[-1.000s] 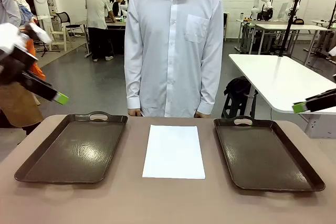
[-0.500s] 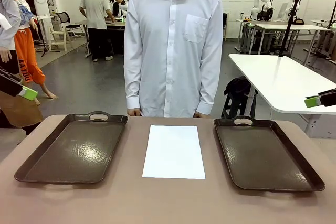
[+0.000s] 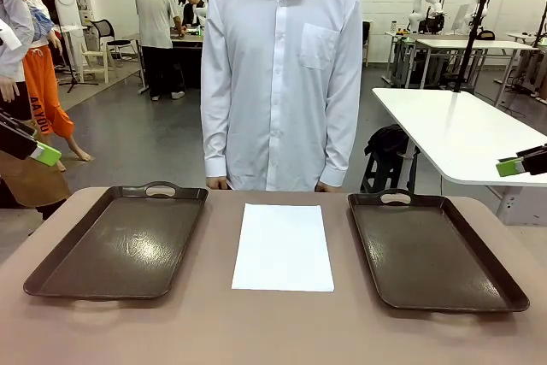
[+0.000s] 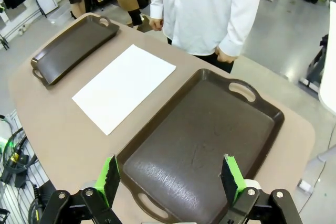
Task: Sort the A4 documents.
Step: Receive the A4 Paper.
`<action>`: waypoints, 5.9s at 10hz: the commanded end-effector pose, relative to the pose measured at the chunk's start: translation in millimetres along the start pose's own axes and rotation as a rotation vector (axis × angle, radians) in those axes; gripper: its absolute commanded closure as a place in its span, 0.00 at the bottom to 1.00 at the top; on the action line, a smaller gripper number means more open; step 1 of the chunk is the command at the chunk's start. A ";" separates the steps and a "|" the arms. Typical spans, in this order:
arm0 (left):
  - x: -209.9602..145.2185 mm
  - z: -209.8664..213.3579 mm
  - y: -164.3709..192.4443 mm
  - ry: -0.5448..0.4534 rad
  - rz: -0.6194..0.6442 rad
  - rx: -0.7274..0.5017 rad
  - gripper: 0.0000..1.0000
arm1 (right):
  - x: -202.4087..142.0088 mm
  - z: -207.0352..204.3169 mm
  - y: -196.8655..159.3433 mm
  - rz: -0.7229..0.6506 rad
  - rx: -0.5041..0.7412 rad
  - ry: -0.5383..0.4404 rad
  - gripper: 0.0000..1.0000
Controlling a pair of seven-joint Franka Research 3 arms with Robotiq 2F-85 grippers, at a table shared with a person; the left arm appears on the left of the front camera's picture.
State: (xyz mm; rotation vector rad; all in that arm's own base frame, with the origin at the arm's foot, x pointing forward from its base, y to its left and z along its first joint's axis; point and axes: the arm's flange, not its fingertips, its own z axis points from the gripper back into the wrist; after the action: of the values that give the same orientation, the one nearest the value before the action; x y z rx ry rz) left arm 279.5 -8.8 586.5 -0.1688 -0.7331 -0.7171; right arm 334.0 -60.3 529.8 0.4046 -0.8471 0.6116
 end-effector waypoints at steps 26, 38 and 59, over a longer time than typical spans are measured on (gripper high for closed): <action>0.1 -0.2 -0.1 0.001 -0.001 0.000 0.00 | 0.2 0.6 0.2 0.002 -0.001 -0.001 0.00; 0.1 -0.2 -0.1 0.001 -0.001 0.000 0.00 | 0.2 0.6 0.2 0.002 -0.001 -0.001 0.00; 0.1 -0.2 -0.1 0.001 -0.001 0.000 0.00 | 0.6 1.9 0.5 0.003 -0.011 0.002 0.00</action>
State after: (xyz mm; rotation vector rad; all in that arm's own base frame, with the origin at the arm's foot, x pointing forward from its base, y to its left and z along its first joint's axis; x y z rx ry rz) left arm 279.5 -8.9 586.5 -0.1695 -0.7331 -0.7167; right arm 332.9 -60.8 531.6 0.3922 -0.8487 0.6098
